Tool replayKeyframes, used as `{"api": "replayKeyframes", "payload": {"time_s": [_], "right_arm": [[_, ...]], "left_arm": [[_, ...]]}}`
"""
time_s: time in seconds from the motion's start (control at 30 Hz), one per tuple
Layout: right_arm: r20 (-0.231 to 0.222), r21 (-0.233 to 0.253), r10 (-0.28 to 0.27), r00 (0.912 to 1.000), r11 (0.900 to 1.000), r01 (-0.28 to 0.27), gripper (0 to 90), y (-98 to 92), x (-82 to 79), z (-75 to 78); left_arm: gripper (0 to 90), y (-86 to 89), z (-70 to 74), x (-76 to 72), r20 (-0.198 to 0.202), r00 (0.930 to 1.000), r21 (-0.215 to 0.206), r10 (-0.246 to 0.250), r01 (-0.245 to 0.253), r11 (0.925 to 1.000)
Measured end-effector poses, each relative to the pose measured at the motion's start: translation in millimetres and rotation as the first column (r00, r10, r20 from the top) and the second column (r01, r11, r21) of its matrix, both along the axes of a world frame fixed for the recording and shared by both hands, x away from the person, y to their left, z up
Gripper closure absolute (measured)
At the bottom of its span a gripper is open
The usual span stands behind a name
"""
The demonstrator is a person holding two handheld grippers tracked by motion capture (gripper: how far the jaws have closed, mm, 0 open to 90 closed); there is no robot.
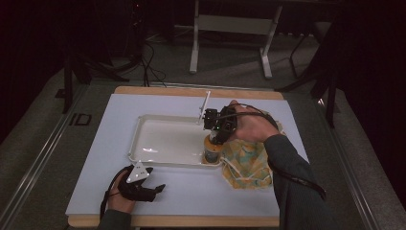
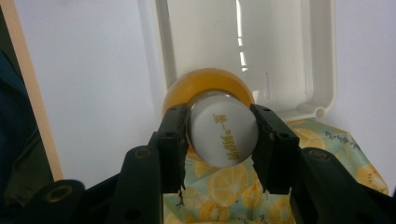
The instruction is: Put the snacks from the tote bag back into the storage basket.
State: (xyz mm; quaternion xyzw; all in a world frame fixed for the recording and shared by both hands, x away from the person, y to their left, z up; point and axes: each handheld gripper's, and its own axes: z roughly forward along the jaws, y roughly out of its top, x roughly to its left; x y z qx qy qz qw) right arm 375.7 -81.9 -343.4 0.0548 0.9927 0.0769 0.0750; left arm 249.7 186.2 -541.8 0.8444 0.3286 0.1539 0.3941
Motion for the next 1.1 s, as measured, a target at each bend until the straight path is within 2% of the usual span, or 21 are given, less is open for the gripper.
{"api": "replayKeyframes", "payload": {"time_s": [1.1], "right_arm": [[-0.019, -0.031, -0.013, 0.9997, 0.999, 0.012, 58.7, 6.5, 5.0, -12.3]], "left_arm": [[22.6, -0.1, 0.0, -0.1, 0.001, 1.0000, -0.001, 0.001, -0.001, 1.0000]]}}
